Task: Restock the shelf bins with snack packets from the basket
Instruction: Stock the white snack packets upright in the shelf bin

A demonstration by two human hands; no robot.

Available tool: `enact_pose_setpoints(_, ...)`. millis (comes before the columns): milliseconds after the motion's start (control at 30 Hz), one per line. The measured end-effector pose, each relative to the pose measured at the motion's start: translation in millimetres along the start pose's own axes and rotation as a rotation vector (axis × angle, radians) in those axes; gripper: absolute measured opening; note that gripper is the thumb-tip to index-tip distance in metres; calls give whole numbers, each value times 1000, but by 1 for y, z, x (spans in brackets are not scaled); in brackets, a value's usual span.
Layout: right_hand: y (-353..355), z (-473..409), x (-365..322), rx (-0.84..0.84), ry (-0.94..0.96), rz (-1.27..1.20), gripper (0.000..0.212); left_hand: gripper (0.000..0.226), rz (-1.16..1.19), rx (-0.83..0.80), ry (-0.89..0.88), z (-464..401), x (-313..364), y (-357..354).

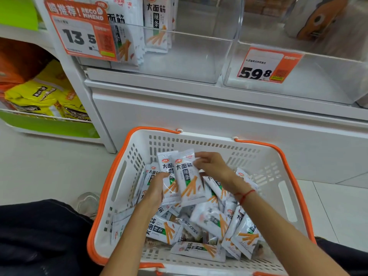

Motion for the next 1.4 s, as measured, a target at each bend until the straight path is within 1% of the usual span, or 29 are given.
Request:
enact_pose_setpoints(100, -14, -9, 4, 191, 80, 160, 27, 31, 16, 13, 8, 4, 3, -5)
enact_pose_setpoints(200, -20, -14, 6, 322, 120, 185, 29, 42, 38, -17, -18, 7, 6, -11)
enact_pose_setpoints(300, -26, -15, 2, 375, 149, 210, 28, 35, 92, -78, -46, 6, 8, -15)
enact_pose_setpoints(400, -31, -14, -5, 379, 185, 244, 27, 25, 76, -96, -62, 4, 7, -12)
enact_pose_setpoints(433, -31, -11, -8, 355, 199, 239, 30, 25, 68, -99, -67, 4, 7, -11)
enact_pose_setpoints(500, -30, -7, -9, 267, 162, 222, 52, 25, 82, -98, -73, 3, 10, -10)
enact_pose_setpoints(533, -28, -6, -4, 192, 82, 192, 63, 25, 98, -101, -78, 6, 12, -12)
enact_pose_setpoints(600, -27, -5, 9, -19, -103, 141, 79, 26, 137, -99, -88, 13, 19, -16)
enact_pose_setpoints(667, -28, 2, 15, -177, -181, 187, 82, 27, 176, -96, -95, 20, 25, -20)
enact_pose_setpoints(700, -29, 4, 13, -225, -162, 191, 76, 28, 180, -108, -103, 25, 29, -24)
enact_pose_setpoints(800, -30, 15, -12, -245, -6, 164, 42, 31, 177, -158, -133, 41, 42, -36)
enact_pose_setpoints(867, -25, 22, -34, -200, 119, 158, 30, 34, 165, -180, -179, 53, 55, -41)
enact_pose_setpoints(900, -22, 24, -43, -176, 179, 171, 27, 34, 129, -176, -230, 57, 64, -42)
enact_pose_setpoints(1000, -10, 32, -73, -72, 349, 246, 34, 26, -60, -186, -474, 82, 105, -46)
enact_pose_setpoints(1067, -3, 42, -101, -1, 506, 272, 43, 23, -190, -211, -628, 104, 137, -46)
enact_pose_setpoints(1133, 0, 53, -128, 45, 647, 324, 51, 23, -312, -276, -723, 121, 163, -45)
enact_pose_setpoints(1233, 0, 67, -164, 88, 832, 399, 52, 34, -480, -352, -823, 143, 196, -38)
enact_pose_setpoints(1267, 0, 71, -176, 110, 893, 410, 51, 37, -522, -339, -887, 151, 207, -35)
enact_pose_setpoints(1333, 0, 79, -199, 174, 1022, 426, 45, 47, -592, -240, -1074, 170, 235, -30)
enact_pose_setpoints(1400, -1, 84, -223, 259, 1132, 467, 40, 55, -614, -155, -1266, 191, 262, -30)
Point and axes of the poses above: each hand's wrist, its own z-axis away from the middle knuckle, its own y-axis out of the back of the hand, x = y × z, the point moved 5 cm from there along -z, towards the middle knuckle, and after that the axes turned 1 degree about x, right-handed, at the moved point
